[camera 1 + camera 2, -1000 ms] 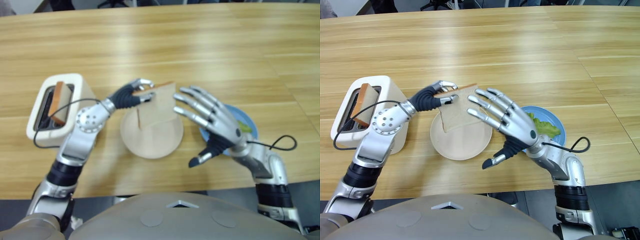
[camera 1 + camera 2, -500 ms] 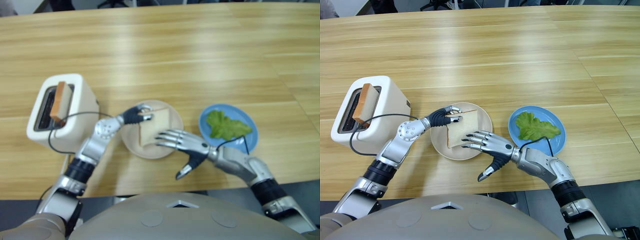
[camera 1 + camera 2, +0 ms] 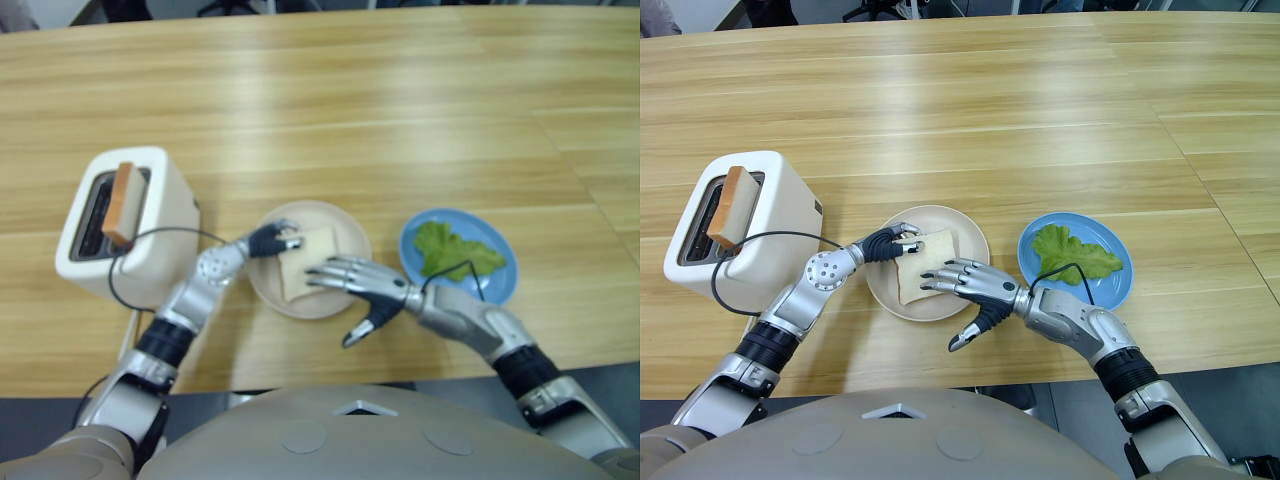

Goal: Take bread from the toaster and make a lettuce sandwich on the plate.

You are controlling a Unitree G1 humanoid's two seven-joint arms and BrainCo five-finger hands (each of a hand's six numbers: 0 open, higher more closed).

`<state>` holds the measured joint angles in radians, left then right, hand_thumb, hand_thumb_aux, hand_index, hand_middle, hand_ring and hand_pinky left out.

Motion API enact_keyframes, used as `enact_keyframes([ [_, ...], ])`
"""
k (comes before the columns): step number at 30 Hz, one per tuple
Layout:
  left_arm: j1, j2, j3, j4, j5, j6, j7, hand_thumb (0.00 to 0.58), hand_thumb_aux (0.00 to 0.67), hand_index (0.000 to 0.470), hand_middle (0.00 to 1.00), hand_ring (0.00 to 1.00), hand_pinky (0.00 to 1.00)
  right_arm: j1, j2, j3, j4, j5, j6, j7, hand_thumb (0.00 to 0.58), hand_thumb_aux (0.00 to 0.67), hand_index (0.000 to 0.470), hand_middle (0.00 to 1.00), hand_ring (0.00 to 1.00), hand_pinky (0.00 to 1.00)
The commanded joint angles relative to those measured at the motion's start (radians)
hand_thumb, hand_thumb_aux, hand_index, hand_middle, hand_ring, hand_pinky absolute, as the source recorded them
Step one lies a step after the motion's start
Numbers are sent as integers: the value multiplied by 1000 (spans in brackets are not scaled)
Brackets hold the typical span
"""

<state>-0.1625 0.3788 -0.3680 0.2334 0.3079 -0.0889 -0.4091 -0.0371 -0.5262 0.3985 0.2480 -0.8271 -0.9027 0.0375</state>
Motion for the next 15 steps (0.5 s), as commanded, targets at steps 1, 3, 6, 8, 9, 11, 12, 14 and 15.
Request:
enact_keyframes([
  [1,8,3,-43,15,72,-24,27,580,670,460,1000,1000,1000,-11,1,45,17,10,29,51,0,0,0,0,0,0],
  [3,2,10,-52,13,122,-48,69,580,670,460,1000,1000,1000,-16,-1,61,22,22,40,78,0,0,0,0,0,0],
  [6,-8,24,-65,-5,198,-95,134,580,670,460,1000,1000,1000,-24,-6,80,29,49,69,136,0,0,0,0,0,0],
  [8,-10,30,-67,-14,246,-103,176,562,552,379,1000,1000,1000,-28,-11,89,36,73,86,178,0,0,0,0,0,0],
  [9,-12,35,-69,-18,272,-114,201,527,468,321,1000,1000,1000,-31,-15,94,39,81,91,199,0,0,0,0,0,0],
  [11,-16,44,-73,-32,322,-135,248,449,352,242,929,929,929,-38,-25,102,42,92,102,229,0,0,0,0,0,0],
  [12,-16,47,-74,-37,339,-146,266,398,294,202,808,808,808,-41,-29,106,43,97,106,239,0,0,0,0,0,0],
  [14,-10,47,-66,-56,368,-144,302,0,0,0,510,510,510,-44,-34,111,44,113,119,263,0,0,0,0,0,0],
  [15,-8,48,-60,-69,387,-143,328,0,0,0,0,0,0,-45,-37,113,44,119,124,271,0,0,0,0,0,0],
])
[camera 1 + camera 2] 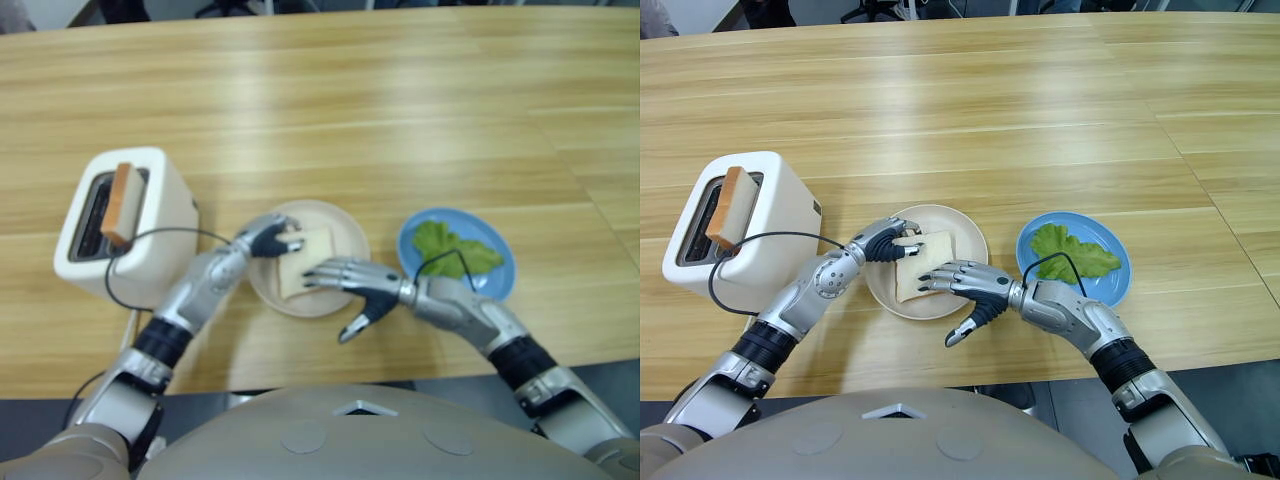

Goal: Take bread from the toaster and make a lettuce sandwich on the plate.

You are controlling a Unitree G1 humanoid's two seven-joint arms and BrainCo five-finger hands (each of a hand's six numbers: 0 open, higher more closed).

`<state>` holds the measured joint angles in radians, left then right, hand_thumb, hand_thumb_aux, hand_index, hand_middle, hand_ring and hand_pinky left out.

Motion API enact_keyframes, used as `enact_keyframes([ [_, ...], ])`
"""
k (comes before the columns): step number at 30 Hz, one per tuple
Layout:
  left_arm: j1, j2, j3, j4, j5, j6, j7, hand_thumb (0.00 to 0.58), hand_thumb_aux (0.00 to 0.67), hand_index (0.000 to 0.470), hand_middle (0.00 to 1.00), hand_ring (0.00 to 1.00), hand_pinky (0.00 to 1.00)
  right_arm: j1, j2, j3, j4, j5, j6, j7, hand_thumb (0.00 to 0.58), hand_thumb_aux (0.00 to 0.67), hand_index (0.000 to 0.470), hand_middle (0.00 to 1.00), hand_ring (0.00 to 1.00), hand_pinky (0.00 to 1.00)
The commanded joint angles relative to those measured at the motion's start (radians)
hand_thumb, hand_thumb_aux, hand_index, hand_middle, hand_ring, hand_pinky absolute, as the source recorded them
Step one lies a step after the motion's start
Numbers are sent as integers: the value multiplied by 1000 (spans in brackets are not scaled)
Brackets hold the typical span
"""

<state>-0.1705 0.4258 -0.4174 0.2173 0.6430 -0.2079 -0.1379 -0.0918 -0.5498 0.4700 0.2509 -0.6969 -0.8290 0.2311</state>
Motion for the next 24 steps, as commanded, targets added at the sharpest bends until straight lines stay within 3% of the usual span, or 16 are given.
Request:
enact_keyframes([
  [1,1,2,-6,-61,66,-24,75,0,0,0,0,0,0,8,-16,43,40,-8,53,83,0,0,0,0,0,0],
  [18,81,36,114,-319,171,-63,310,0,0,0,0,0,0,5,-29,24,1,86,52,109,0,0,0,0,0,0],
  [24,175,11,162,-433,126,-97,353,0,0,0,0,0,0,16,-23,-90,-126,270,31,68,0,0,0,0,0,0],
])
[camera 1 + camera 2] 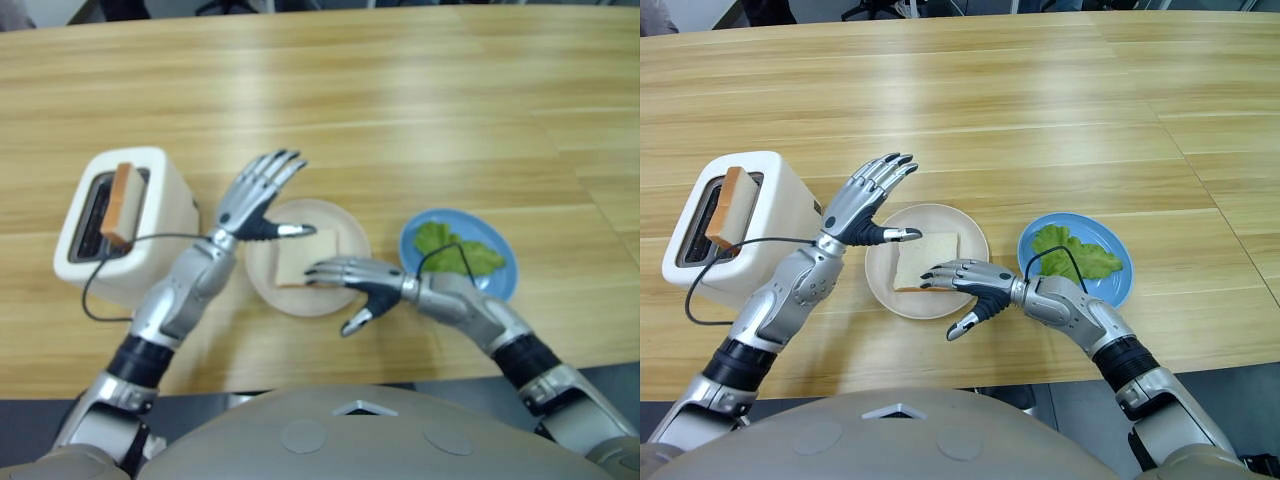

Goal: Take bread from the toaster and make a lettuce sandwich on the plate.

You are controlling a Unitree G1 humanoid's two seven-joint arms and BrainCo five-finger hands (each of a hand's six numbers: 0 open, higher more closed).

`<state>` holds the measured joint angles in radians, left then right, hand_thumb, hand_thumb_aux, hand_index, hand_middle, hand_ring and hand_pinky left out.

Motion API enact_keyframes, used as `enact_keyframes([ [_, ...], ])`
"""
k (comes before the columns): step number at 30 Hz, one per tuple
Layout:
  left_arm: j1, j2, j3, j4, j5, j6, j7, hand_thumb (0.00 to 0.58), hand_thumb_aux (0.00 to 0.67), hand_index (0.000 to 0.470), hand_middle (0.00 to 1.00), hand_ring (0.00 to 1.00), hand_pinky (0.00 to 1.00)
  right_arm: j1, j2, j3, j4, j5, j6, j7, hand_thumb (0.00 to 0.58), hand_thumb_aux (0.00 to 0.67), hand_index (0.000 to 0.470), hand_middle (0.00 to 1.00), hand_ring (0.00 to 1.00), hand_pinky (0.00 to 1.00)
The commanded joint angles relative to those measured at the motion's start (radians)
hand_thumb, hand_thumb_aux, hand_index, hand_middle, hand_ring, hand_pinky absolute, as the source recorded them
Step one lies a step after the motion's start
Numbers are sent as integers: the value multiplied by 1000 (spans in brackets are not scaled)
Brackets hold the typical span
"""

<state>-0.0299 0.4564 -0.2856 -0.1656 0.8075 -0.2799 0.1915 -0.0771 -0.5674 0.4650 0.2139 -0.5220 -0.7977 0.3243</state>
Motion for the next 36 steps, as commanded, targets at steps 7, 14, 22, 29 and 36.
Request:
enact_keyframes([
  [7,146,-160,71,-39,-284,-162,102,0,0,0,0,0,0,-32,-36,-378,-245,34,39,-195,0,0,0,0,0,0],
  [14,250,-254,77,12,-401,-272,105,0,0,0,0,0,0,-14,-147,-444,-202,-267,146,-283,0,0,0,0,0,0],
  [22,284,-280,119,24,-409,-297,98,0,0,0,0,0,0,9,-244,-356,-64,-505,316,-345,0,0,0,0,0,0],
  [29,306,-305,154,7,-409,-307,103,0,0,0,0,0,0,18,-313,-318,39,-556,440,-350,0,0,0,0,0,0],
  [36,310,-328,160,4,-383,-309,97,0,0,0,0,0,0,45,-341,-275,55,-545,468,-320,0,0,0,0,0,0],
])
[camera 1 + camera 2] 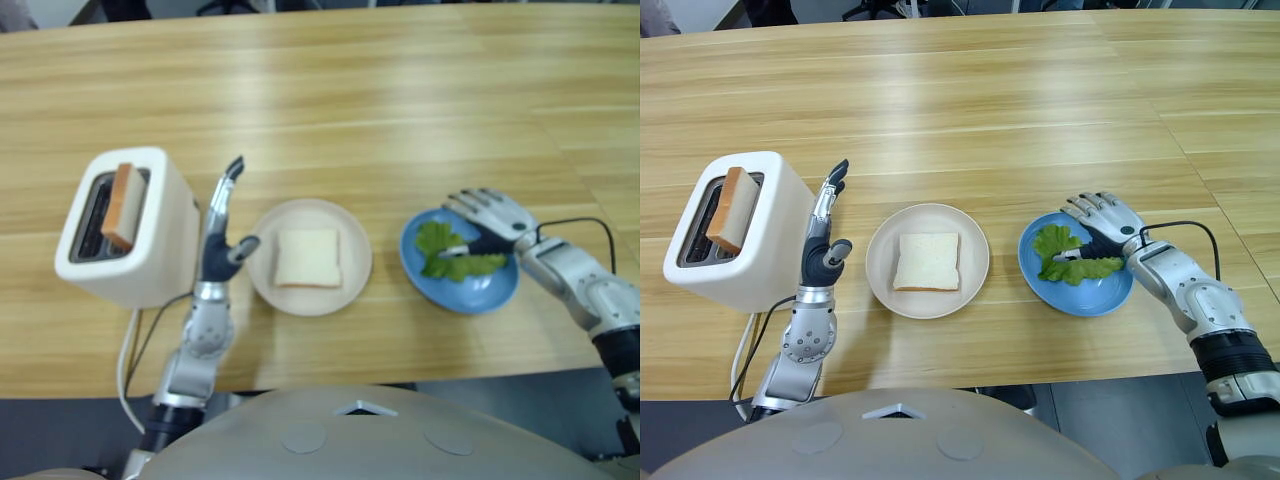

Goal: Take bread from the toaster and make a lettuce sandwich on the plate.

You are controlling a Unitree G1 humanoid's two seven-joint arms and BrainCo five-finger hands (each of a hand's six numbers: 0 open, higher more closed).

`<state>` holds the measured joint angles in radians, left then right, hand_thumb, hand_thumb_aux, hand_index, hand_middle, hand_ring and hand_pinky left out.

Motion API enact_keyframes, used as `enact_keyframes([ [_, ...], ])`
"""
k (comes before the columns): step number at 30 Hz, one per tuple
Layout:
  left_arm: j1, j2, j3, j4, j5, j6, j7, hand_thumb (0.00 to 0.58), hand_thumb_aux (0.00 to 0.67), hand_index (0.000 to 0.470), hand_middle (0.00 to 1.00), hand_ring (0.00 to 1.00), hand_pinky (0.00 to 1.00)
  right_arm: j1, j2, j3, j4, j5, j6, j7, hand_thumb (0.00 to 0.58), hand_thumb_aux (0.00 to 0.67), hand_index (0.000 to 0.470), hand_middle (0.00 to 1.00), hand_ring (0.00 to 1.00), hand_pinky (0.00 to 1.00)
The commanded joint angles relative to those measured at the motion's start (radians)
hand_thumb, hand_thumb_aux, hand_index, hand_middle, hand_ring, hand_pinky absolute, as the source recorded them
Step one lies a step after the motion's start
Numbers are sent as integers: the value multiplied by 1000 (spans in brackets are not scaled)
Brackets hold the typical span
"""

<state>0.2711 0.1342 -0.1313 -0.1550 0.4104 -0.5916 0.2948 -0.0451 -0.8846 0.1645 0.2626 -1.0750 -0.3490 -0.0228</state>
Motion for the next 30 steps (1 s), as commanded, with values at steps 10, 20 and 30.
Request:
enact_keyframes([
  [10,21,-9,27,-30,16,5,-16,0,0,0,0,0,0,72,-28,84,-40,38,30,90,0,0,0,0,0,0],
  [20,33,-9,39,-48,19,8,-24,0,0,0,0,0,0,96,-30,104,-88,33,52,96,452,355,244,0,0,0],
  [30,33,-11,46,-54,30,12,-26,0,0,0,0,0,0,95,-33,109,-117,7,57,54,580,670,460,0,0,0],
])
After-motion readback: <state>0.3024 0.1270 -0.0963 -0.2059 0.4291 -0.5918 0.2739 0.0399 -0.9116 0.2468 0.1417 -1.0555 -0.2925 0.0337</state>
